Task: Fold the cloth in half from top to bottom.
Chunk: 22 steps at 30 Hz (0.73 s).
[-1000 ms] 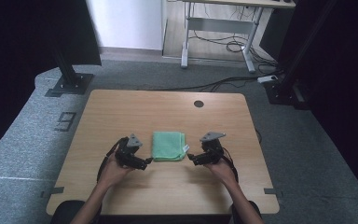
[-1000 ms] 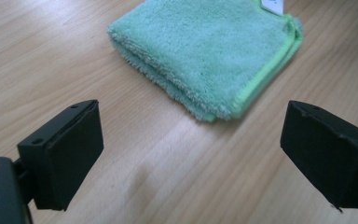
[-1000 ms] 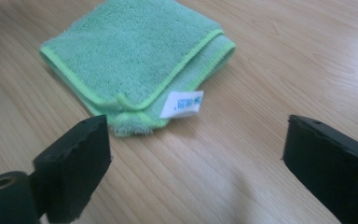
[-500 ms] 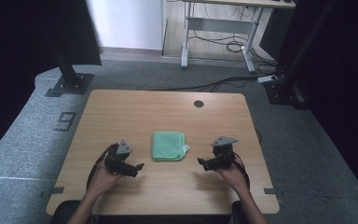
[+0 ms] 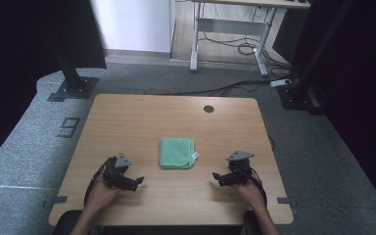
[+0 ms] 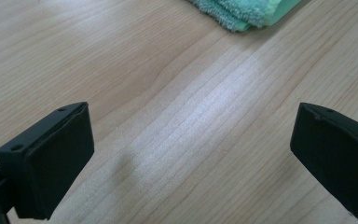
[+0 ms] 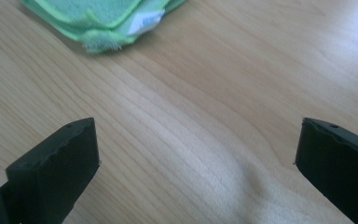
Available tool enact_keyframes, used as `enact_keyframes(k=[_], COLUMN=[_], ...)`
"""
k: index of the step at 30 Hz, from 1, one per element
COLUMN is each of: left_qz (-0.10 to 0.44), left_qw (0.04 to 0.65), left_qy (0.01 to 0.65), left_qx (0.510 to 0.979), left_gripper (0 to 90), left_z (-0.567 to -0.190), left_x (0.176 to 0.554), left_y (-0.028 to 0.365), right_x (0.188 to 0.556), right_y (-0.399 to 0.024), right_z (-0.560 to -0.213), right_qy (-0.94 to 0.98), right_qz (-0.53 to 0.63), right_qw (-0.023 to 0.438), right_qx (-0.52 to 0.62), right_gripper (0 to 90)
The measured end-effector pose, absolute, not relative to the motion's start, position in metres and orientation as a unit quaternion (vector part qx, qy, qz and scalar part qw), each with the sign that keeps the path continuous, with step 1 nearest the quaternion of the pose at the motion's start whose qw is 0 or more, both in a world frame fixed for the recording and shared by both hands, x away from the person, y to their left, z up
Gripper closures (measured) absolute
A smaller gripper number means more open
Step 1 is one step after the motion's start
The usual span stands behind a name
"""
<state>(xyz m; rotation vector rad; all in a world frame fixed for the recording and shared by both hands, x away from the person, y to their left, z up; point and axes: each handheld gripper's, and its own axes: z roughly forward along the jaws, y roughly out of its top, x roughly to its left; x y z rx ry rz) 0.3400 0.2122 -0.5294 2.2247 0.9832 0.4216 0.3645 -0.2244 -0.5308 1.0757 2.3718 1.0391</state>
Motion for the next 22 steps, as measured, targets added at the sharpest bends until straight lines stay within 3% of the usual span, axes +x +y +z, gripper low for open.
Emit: enact_keyframes(k=[22], left_qz=[0.144], left_qw=[0.321], left_qy=[0.389], left_qx=[0.851], left_gripper=[0.0], left_z=[-0.549], left_x=[0.344], left_y=[0.216], right_x=[0.362], right_y=[-0.222], right_z=[-0.557], right_qy=[0.841], right_qz=[0.356], right_qw=[0.156], right_qx=[0.375], right_gripper=[0.0])
